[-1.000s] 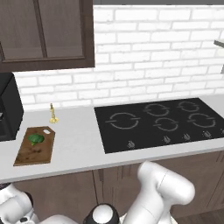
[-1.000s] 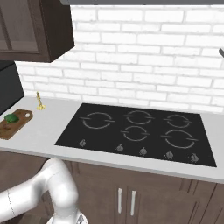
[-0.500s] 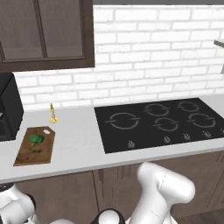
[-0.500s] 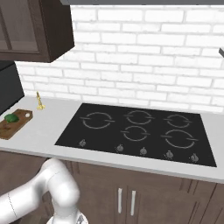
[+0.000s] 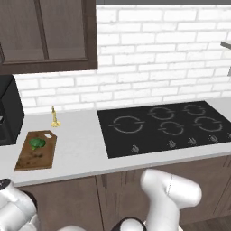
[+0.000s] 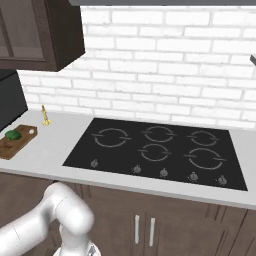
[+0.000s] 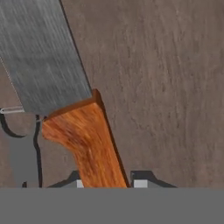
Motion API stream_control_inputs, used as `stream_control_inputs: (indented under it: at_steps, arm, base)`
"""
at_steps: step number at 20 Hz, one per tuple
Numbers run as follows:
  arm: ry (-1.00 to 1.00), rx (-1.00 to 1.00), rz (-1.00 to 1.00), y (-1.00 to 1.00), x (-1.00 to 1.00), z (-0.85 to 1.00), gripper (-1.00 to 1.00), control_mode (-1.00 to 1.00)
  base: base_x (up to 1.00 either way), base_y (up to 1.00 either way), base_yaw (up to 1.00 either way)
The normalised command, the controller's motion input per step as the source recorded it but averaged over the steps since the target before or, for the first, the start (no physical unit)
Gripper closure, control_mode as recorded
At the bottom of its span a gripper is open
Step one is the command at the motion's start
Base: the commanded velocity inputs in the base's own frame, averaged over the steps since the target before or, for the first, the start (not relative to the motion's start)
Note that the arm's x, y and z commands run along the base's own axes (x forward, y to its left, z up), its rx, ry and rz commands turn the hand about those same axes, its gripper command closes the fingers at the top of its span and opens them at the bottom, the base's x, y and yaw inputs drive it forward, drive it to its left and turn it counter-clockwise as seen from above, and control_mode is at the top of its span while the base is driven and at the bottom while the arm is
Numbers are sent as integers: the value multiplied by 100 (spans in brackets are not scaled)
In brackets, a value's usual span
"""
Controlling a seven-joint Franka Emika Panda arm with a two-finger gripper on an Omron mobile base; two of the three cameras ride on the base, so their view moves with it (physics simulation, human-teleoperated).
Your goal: Place the appropriate cutting tool for cutting the broccoli skin on the cutting board.
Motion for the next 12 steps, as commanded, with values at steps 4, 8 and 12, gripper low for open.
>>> stream_control_inputs:
  at_steps: [4, 8, 12]
  arm:
    - [-13, 9, -29, -29, 0, 95, 100, -100]
    - [-11, 12, -36, -33, 0, 75, 100, -100]
    - [-7, 13, -39, -39, 9, 67, 100, -100]
  base:
    - [0, 0, 0]
    - [0, 0, 0]
    - [0, 0, 0]
